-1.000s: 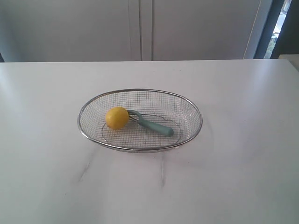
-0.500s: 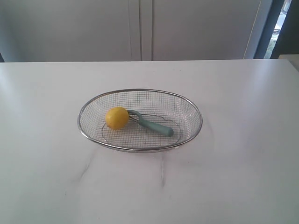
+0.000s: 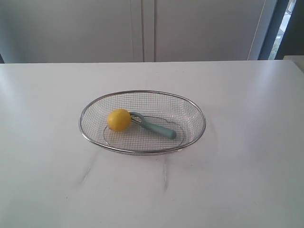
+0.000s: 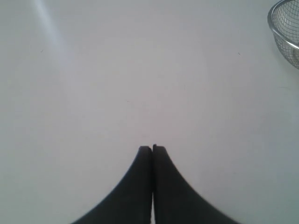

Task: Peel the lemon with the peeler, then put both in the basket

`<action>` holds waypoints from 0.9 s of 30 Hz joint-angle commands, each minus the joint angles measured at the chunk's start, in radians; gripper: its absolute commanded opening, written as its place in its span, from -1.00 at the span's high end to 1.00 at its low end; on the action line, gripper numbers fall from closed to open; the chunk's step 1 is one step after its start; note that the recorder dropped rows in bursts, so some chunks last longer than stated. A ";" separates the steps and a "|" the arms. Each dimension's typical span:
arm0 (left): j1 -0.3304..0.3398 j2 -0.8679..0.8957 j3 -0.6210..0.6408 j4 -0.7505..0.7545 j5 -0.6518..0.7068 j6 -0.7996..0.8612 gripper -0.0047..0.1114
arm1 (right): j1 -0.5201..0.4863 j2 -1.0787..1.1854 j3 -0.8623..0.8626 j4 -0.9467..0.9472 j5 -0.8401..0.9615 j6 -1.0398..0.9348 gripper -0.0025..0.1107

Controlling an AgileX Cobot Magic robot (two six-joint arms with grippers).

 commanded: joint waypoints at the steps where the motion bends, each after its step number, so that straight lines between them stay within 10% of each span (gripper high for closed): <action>1: 0.003 -0.016 0.020 -0.014 0.002 -0.005 0.92 | -0.005 -0.005 0.005 -0.001 -0.015 0.002 0.96; 27: 0.003 -0.060 0.026 -0.014 0.079 0.003 0.92 | -0.005 -0.005 0.005 -0.001 -0.015 0.002 0.96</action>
